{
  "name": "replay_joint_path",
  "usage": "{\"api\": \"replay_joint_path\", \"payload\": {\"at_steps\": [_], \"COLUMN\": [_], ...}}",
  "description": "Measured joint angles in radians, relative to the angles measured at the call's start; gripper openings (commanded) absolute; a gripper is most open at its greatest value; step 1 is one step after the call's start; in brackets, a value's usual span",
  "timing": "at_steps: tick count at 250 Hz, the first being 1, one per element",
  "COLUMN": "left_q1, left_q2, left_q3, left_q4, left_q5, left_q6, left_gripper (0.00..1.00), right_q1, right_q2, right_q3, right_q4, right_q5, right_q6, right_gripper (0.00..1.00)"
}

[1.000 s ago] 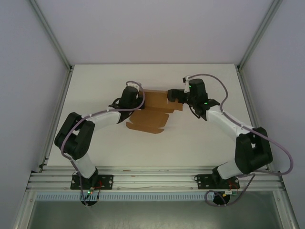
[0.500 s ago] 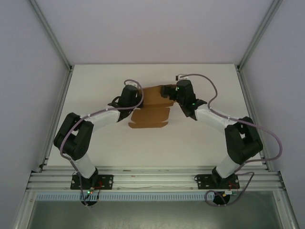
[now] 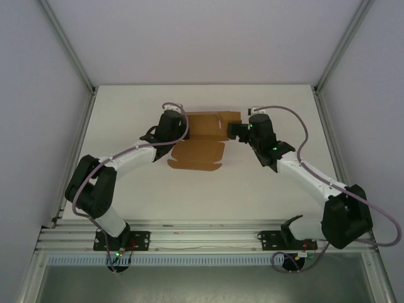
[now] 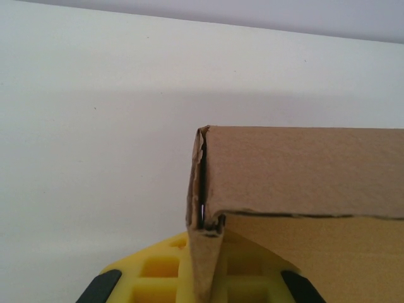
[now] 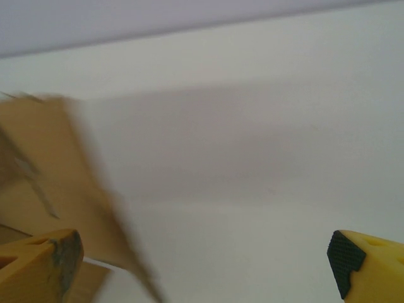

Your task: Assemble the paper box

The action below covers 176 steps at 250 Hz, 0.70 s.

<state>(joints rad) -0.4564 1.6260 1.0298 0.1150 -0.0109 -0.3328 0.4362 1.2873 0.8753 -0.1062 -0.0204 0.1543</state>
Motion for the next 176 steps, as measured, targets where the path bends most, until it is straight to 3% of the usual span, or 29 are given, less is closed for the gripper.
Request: {"api": "replay_joint_path", "payload": {"at_steps": [72, 176], "left_q1": [0.000, 0.000], "left_q2": [-0.001, -0.001], "left_q3": [0.001, 0.003], "left_q4": [-0.007, -0.007], "left_q5": [-0.002, 0.003], "left_q6": [0.014, 0.021], "left_gripper": [0.00, 0.00], "right_q1": [-0.029, -0.029], "right_q2": [0.043, 0.148], "right_q3": [-0.045, 0.014], "right_q4": [-0.050, 0.093], "right_q5": [-0.125, -0.222], "right_q6": [0.002, 0.010], "right_gripper": [1.00, 1.00]}}
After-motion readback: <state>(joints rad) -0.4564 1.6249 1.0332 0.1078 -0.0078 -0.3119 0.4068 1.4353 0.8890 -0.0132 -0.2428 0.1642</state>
